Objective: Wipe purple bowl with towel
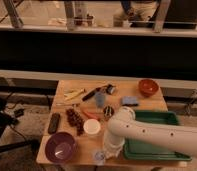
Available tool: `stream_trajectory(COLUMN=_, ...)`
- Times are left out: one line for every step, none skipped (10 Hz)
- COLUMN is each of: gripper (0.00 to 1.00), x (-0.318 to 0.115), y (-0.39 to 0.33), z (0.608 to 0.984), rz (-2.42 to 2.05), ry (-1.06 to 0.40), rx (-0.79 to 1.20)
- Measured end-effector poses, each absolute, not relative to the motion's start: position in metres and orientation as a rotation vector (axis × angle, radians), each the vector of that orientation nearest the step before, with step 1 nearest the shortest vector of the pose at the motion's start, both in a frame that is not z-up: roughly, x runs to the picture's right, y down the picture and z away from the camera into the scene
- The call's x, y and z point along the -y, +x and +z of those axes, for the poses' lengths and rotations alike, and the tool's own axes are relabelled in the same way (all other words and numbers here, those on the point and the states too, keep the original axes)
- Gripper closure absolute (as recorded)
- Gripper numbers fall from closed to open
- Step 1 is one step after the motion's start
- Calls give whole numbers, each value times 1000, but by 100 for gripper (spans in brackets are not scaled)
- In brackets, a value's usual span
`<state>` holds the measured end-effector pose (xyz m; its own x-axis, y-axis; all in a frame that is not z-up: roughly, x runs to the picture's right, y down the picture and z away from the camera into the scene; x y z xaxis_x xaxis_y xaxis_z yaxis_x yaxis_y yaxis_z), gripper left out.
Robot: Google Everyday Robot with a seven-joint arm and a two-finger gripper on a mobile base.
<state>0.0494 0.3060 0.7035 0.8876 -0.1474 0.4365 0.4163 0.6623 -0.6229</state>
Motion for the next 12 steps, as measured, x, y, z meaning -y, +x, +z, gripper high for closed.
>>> stream_trajectory(gripper=89, x=-300, y=40, z=686, rz=-344, ry=-778, rx=395)
stream_trajectory(gripper=89, x=-302, y=28, z=674, rz=-372, ry=-778, rx=417)
stream_trajectory(gripper=89, x=-307, y=15, z=666, rz=-396, ry=-776, rx=437)
stream_trajectory(gripper=89, x=-318, y=0, z=656, rz=-426, ry=-778, rx=462)
stream_trajectory(gripper=89, x=-331, y=-16, z=644, rz=-464, ry=-782, rx=489)
stream_trajectory(gripper=89, x=-344, y=-38, z=632, rz=-515, ry=-779, rx=523)
stream_trajectory(gripper=89, x=-351, y=-55, z=626, rz=-557, ry=-770, rx=547)
stream_trajectory(gripper=89, x=-354, y=-72, z=623, rz=-598, ry=-756, rx=569)
stream_trajectory(gripper=89, x=-353, y=-82, z=623, rz=-621, ry=-741, rx=583)
stream_trajectory(gripper=89, x=-348, y=-92, z=624, rz=-640, ry=-726, rx=595)
stream_trajectory(gripper=89, x=-337, y=-109, z=630, rz=-666, ry=-704, rx=611)
stream_trajectory(gripper=89, x=-327, y=-123, z=637, rz=-690, ry=-689, rx=625)
